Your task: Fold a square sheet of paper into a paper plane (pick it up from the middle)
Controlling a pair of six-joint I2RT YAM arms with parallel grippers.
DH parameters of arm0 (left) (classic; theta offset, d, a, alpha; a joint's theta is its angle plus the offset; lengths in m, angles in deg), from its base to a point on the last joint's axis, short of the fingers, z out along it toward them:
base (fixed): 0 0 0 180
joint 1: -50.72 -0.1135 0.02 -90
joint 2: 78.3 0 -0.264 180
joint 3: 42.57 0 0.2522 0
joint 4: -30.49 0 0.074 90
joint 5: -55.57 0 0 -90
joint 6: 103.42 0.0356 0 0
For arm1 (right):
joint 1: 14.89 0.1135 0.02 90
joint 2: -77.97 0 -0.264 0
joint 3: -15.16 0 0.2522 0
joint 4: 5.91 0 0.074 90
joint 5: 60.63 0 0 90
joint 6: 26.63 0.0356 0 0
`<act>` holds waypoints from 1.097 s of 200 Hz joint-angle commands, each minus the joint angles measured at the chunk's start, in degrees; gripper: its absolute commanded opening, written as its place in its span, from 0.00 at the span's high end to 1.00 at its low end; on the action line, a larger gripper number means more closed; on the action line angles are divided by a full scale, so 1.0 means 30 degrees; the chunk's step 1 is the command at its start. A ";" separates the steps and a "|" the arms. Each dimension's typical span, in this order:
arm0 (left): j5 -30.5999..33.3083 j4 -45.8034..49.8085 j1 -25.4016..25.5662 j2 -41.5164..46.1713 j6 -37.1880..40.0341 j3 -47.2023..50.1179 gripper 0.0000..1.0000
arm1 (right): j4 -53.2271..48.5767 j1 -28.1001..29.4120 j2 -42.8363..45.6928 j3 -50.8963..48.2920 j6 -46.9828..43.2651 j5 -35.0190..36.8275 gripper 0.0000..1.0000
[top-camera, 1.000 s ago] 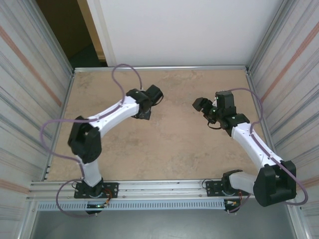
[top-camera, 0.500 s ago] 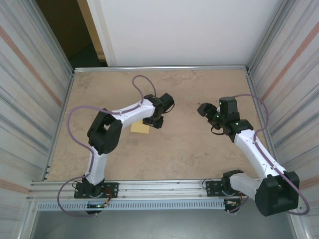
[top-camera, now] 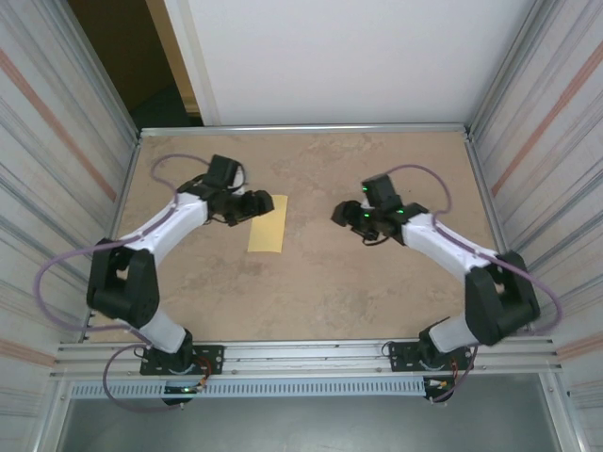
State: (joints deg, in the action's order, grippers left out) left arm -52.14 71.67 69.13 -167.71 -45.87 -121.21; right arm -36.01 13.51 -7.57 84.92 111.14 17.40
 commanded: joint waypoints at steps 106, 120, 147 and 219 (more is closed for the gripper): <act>-0.3015 -0.2286 -0.4212 0.5249 -0.0385 0.6415 0.01 | 0.1940 0.3629 -1.3319 1.1292 0.0971 -0.5029 0.61; -0.3216 -0.2547 -0.4217 0.5058 -0.0533 0.6415 0.01 | 0.1761 0.3598 -1.3889 1.1599 0.0956 -0.5019 0.60; -0.3774 -0.2970 -0.4233 0.4544 -0.0862 0.6301 0.01 | 0.1262 0.3543 -1.4376 1.1360 0.0758 -0.4983 0.59; -0.5343 -0.4251 -0.3518 0.3328 -0.1800 0.6450 0.01 | 0.0667 0.1274 -1.0463 0.4587 -0.3666 -0.5712 0.60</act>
State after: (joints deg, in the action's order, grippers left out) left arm -65.08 60.96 57.22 -156.69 -49.82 -102.59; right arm -27.18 20.76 -43.09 106.41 108.89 0.48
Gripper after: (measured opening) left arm 0.985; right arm 0.407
